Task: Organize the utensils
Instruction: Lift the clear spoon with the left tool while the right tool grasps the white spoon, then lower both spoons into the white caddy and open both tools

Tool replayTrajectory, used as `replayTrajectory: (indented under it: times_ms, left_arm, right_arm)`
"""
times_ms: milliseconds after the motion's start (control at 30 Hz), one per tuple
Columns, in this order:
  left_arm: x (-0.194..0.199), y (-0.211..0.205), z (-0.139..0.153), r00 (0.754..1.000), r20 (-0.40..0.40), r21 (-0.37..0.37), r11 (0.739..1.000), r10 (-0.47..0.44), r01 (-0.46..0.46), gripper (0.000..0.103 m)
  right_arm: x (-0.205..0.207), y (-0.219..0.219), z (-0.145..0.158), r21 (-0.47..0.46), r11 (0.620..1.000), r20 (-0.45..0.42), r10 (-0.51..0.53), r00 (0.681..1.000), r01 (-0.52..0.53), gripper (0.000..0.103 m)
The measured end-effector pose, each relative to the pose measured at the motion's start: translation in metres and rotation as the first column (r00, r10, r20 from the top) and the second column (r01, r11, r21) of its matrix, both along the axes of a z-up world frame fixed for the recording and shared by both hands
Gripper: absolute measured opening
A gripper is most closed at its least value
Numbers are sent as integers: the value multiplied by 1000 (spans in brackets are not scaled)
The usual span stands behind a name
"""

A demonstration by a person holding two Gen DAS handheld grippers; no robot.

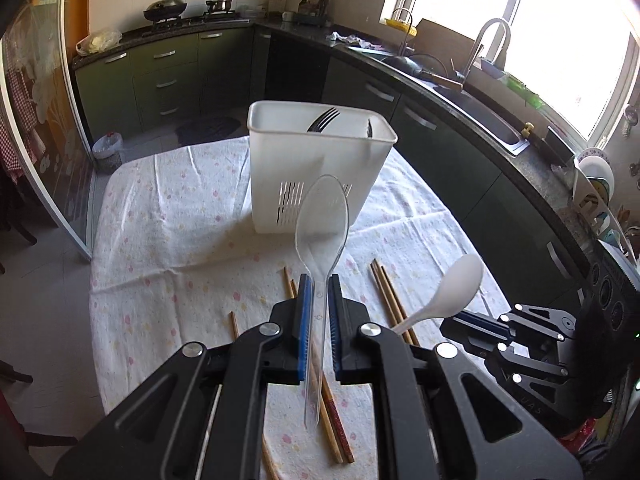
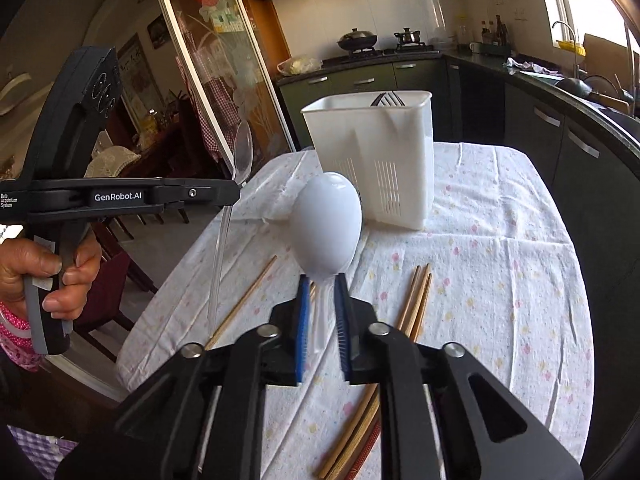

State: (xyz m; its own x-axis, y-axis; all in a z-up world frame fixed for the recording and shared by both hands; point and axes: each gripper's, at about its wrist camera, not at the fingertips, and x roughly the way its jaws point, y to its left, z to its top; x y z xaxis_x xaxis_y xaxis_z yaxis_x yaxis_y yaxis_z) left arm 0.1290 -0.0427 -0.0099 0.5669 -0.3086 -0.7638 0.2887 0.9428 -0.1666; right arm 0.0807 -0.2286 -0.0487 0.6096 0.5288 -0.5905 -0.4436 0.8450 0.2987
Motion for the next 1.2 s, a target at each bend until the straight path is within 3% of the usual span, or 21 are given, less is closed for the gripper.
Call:
replayTrajectory:
  times_ms: [233,300,400,567,633,733,967,1067,1133,1200]
  left_arm:
    - [3,-8,28,998,59,-13,1000,-11,12,9]
    - [3,-10,28,998,58,-8,1000,-14,15,9]
    - [3,-11,24,998,49,-6,1000,-26,26,9]
    - [4,-13,18,998,46,-1,999,-43,43,9]
    - [5,-14,17,998,49,4,999,-47,47,9]
    - [6,-15,15,997,54,7,999,-50,50,9]
    - [6,-17,16,997,55,17,998,-59,59,9]
    - [7,-14,15,997,54,9,998,-57,56,9]
    - [7,-14,15,997,54,9,998,-57,57,9]
    - [7,-14,15,997,55,7,998,-55,55,9]
  right_arm:
    - [3,-11,18,8,1000,32,-22,999,22,6]
    - [14,-19,12,3,999,-5,-43,999,43,7]
    - [39,-46,-4,14,993,-77,-112,991,114,27]
    - [77,-107,-51,136,965,-328,-170,929,224,30]
    - [84,-119,-70,161,953,-389,-177,904,256,30]
    - [94,-131,-92,150,939,-423,-223,878,310,30]
    - [117,-134,-106,158,924,-434,-251,865,348,30]
    - [126,-131,-109,161,922,-440,-252,862,352,29]
    - [129,-129,-110,180,924,-448,-229,864,338,6]
    - [126,-127,-105,198,922,-442,-218,870,332,4]
